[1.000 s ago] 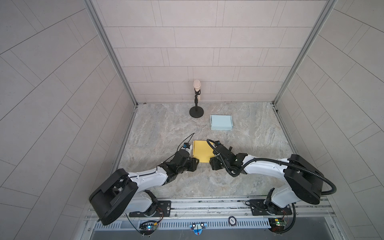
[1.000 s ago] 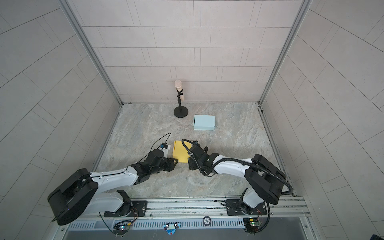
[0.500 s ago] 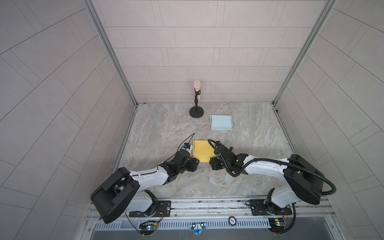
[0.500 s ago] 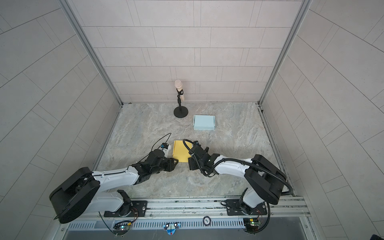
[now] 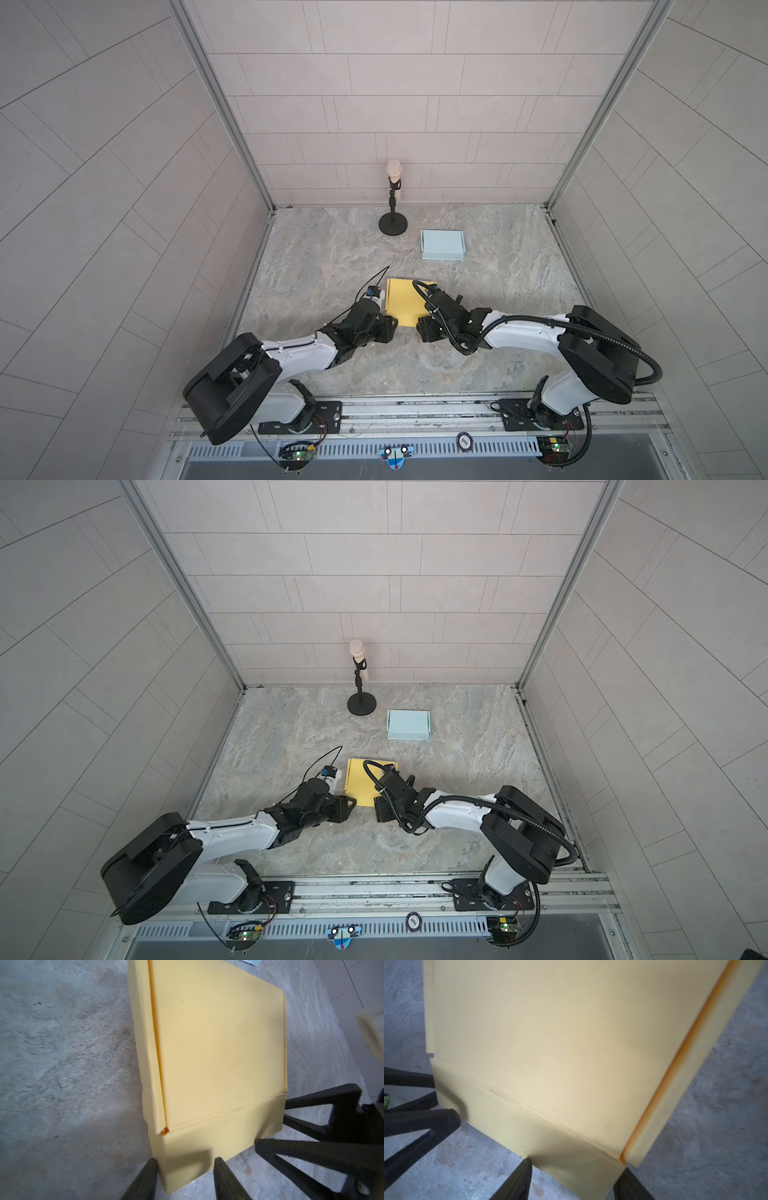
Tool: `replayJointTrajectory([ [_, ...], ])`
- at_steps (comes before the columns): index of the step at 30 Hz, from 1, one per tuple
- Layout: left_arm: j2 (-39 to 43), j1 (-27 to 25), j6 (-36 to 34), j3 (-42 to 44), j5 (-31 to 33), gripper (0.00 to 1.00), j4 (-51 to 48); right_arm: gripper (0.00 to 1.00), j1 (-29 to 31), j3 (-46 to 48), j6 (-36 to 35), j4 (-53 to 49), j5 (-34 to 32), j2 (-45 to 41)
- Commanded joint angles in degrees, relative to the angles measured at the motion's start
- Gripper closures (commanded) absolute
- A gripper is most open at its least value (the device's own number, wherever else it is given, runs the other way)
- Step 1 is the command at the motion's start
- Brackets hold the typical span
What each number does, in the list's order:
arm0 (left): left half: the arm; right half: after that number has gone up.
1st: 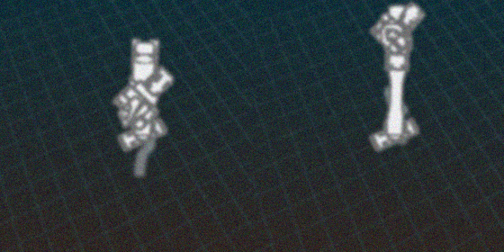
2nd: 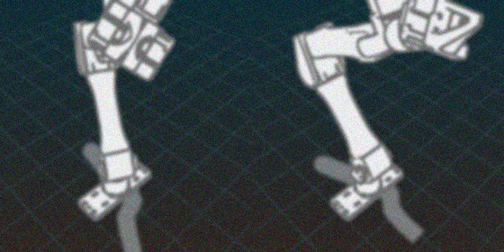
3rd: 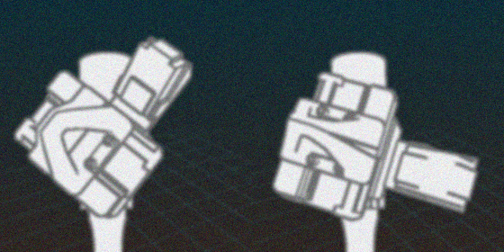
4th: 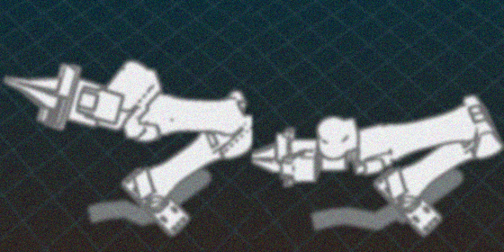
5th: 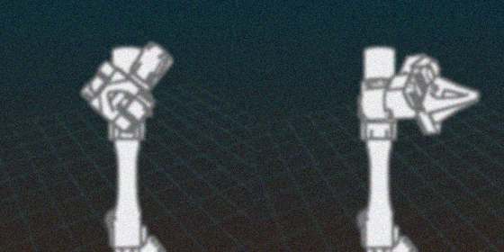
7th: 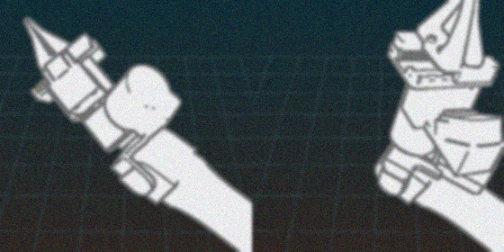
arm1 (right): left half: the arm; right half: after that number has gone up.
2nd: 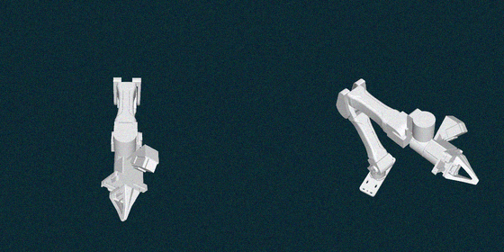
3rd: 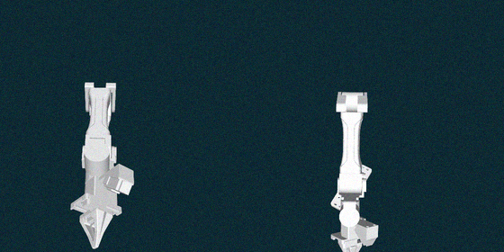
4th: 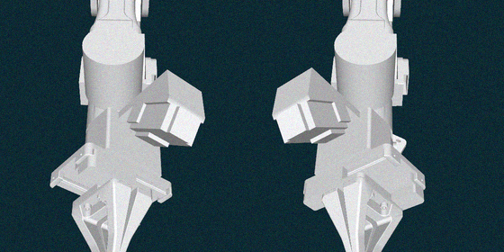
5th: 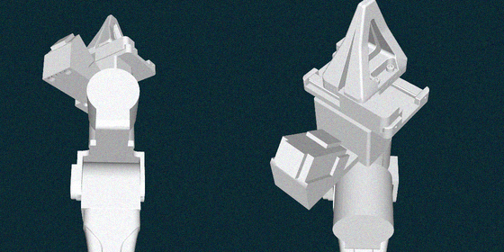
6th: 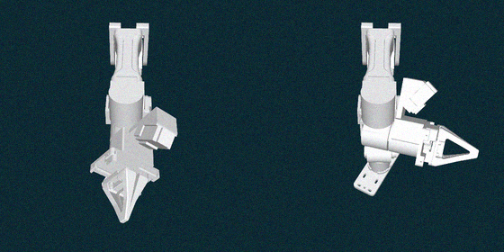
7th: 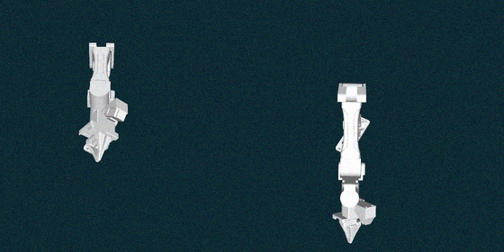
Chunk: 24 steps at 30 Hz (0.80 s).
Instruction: Fold the paper box
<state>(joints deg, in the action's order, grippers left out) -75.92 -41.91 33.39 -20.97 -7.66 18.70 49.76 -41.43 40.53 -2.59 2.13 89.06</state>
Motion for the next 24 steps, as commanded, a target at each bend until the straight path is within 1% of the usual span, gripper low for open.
replayJointTrajectory([
  [1,-0.62,-0.1,-1.01,0.26,-0.17,0.52,2.48,0.37,0.1,-0.69,0.69,2.47,-0.09,0.5],
  [10,-0.7,0.25,-1.51,-0.12,0.78,0.53,1.78,0.37,-0.53,0.16,-0.01,1.54,-0.71,-1.14],
  [24,-1.6,1.32,-2.29,-1.09,0.46,0.53,1.31,0.37,-1.76,1.97,-0.44,0.55,-1.05,-3.73],
])
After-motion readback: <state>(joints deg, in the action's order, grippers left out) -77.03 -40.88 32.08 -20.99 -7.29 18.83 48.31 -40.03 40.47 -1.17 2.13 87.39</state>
